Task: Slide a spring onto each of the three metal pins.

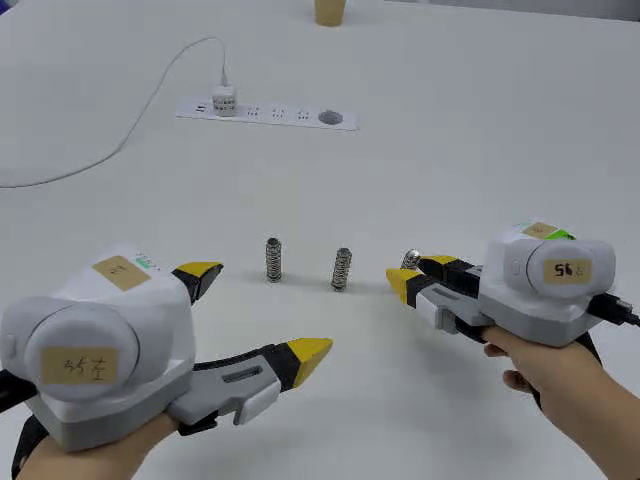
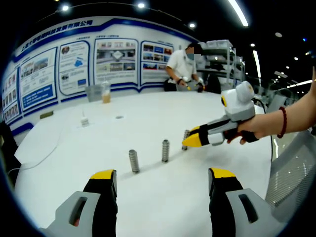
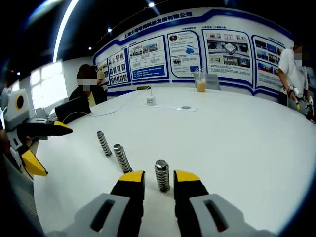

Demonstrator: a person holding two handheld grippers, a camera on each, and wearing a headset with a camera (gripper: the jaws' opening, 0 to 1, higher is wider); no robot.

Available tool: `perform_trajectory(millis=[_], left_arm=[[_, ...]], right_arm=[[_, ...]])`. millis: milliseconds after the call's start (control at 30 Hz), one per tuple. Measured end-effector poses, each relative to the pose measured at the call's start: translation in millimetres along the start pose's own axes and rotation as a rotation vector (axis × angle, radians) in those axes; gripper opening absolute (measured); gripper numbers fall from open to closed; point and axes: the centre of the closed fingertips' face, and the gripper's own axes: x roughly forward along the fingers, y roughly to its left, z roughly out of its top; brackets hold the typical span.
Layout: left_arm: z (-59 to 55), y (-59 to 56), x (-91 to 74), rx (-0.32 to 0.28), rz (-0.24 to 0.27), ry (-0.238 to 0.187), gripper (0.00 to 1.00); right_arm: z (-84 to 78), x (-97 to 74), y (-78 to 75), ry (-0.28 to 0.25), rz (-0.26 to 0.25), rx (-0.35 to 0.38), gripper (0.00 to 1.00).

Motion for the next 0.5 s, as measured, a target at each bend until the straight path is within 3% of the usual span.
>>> perform_trajectory(millis=[500], left_arm=[[5.8,5.0,-10.4,0.004,0.021,0.005,0.77]], right_arm=[[14.9,-28.3,14.8,0.003,0.049,0.017,0.46]])
